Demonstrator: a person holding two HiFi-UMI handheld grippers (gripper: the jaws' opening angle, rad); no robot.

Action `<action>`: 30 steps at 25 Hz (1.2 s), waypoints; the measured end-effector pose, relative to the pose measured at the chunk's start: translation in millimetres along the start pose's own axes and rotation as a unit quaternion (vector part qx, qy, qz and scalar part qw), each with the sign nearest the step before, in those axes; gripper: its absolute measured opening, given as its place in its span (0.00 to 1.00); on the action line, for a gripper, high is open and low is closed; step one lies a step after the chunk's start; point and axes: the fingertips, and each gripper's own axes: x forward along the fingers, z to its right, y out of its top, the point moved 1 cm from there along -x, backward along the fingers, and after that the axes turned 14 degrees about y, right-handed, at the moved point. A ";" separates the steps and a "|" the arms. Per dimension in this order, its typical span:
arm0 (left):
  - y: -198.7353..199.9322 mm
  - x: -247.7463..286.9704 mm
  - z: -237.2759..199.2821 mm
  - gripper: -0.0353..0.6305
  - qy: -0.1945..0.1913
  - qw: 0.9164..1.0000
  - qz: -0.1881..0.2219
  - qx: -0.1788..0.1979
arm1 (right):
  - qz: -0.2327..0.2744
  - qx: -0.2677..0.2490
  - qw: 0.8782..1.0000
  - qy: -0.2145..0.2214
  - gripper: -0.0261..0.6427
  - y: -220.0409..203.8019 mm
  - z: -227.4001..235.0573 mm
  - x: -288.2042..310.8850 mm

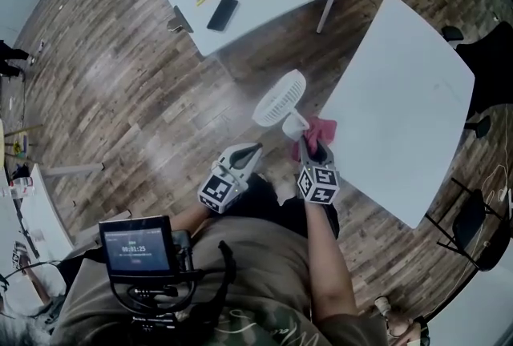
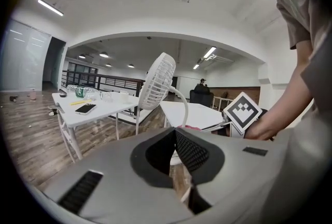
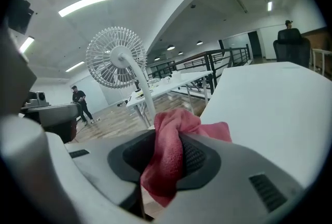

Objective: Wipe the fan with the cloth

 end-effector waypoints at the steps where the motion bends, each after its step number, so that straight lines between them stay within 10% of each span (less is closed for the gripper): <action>1: 2.1 0.9 -0.3 0.09 0.000 1.000 -0.002 -0.001 | -0.004 -0.001 1.000 0.000 0.22 0.9 2.1 -0.5; 8: 18.7 3.1 9.6 0.09 -0.016 1.000 -0.014 -0.007 | -0.001 0.037 0.995 -0.089 0.23 2.1 48.2 -46.4; 13: 24.1 15.7 9.0 0.09 -0.026 1.000 -0.009 -0.002 | 0.066 0.034 0.997 -0.024 0.23 35.9 11.6 -36.5; 18: 23.1 21.6 15.6 0.09 -0.038 0.999 -0.010 0.005 | 0.029 0.053 0.998 0.008 0.23 19.7 -5.1 -5.0; 30: 29.0 21.1 11.0 0.09 -0.035 0.999 -0.011 -0.001 | -0.023 0.071 0.994 -0.078 0.25 -8.2 47.3 -30.4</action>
